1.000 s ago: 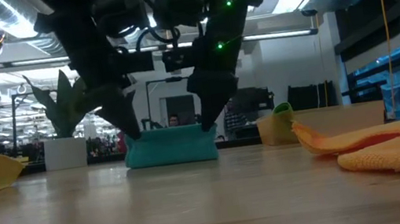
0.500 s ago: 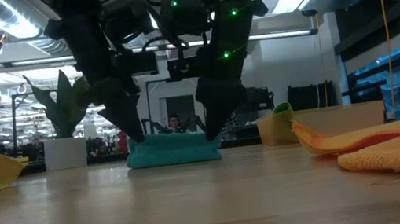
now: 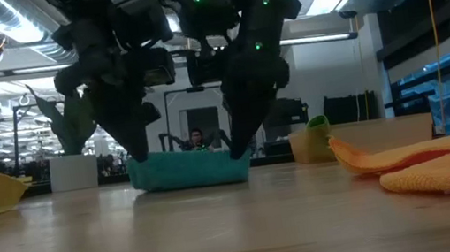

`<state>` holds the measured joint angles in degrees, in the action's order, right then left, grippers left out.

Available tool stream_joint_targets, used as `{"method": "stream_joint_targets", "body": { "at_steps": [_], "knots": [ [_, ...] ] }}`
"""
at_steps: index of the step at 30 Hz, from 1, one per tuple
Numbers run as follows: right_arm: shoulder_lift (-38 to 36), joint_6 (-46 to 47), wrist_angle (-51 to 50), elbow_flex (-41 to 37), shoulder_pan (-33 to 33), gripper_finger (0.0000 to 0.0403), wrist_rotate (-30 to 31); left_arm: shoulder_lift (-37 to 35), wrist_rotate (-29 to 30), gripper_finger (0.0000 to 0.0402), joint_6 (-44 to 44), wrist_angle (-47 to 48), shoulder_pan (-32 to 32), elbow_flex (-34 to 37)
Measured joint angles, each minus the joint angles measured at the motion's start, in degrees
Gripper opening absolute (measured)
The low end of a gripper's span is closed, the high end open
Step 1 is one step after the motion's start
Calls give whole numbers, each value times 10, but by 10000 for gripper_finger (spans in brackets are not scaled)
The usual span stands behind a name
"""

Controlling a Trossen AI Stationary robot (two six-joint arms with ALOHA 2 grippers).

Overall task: Roll microfiber towels into tight, uniform cylinder then place into a basket
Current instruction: Fold the blue towel

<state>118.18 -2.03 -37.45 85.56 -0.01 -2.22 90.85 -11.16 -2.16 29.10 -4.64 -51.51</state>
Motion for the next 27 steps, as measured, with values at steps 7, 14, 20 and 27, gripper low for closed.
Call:
{"method": "stream_joint_targets", "body": {
  "at_steps": [7,14,20,27],
  "knots": [
    [-7,-1,3,0,-12,6,-25,0,-13,0,-1,9,-18,0],
    [-3,-2,7,0,-29,6,-26,0,-20,0,-14,9,-34,0],
    [-3,0,9,0,-42,6,-21,3,1,0,-15,8,-46,0],
    [-3,-2,12,0,-51,6,-21,23,-28,0,-29,1,-60,0]
  ]
}}
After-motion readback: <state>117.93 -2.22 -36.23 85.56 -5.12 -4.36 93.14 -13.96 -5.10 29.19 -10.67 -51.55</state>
